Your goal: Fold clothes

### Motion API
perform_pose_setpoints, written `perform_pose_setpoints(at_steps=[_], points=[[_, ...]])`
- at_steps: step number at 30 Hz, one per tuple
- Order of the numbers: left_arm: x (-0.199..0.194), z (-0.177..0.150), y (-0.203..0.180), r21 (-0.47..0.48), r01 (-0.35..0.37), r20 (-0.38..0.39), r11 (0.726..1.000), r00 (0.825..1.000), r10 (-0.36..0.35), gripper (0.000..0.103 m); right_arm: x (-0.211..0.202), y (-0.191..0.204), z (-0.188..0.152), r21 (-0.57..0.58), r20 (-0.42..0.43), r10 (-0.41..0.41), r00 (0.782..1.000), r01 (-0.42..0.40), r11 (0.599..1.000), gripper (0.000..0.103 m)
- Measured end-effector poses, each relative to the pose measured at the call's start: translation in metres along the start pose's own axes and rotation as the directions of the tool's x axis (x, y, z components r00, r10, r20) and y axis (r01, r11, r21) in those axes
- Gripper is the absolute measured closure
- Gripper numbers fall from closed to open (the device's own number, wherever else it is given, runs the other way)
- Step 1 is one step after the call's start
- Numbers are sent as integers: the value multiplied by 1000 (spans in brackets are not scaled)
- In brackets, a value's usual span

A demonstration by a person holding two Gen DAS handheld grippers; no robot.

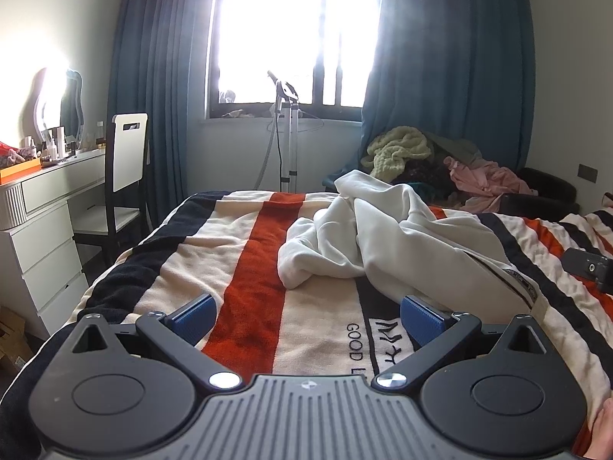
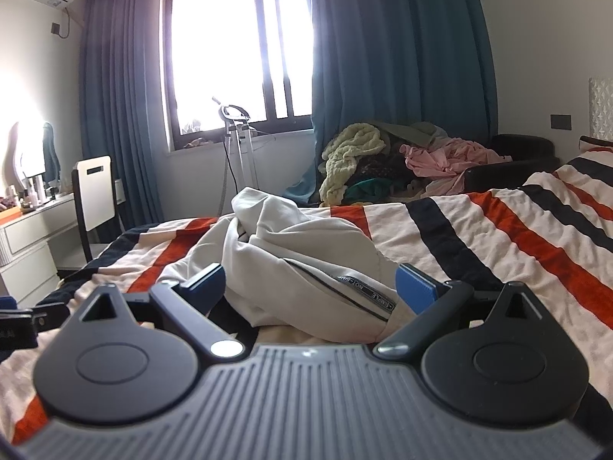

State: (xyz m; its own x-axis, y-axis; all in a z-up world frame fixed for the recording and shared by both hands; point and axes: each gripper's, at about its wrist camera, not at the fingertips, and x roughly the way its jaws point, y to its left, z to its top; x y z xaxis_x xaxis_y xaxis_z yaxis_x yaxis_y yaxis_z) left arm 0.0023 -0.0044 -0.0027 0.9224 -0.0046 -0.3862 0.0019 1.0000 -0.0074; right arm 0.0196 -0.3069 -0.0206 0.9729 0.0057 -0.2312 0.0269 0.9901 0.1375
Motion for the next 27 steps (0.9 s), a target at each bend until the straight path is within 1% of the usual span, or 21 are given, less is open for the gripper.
perform_pose_setpoints(at_steps=[3,7,10,16,22,25,27], points=[[-3,1,1,0,10,1,1000,1000,-10,0,1,-1,0,-2,1,0,1000,0,1000,6],[-8,3,3,-2,26,2,1000,1000,-26,0,2,0,-2,-15,-7,-29,1000,29,999,6],[-11,4,4,-3,37,3,999,999,-37,0,2,2,0,-5,-12,-63,998,62,998,6],[-17,6,8,-11,60,4,998,998,-60,0,11,23,45,33,28,-105,994,104,994,6],[-4,0,28,-77,83,-6,994,996,-84,0,20,45,91,70,69,-148,987,143,987,6],[7,-5,37,-80,77,-12,994,997,-78,0,29,59,122,64,142,-164,976,156,986,6],[13,-6,42,-102,67,-17,993,997,-70,0,34,54,135,92,180,-154,971,140,986,6]])
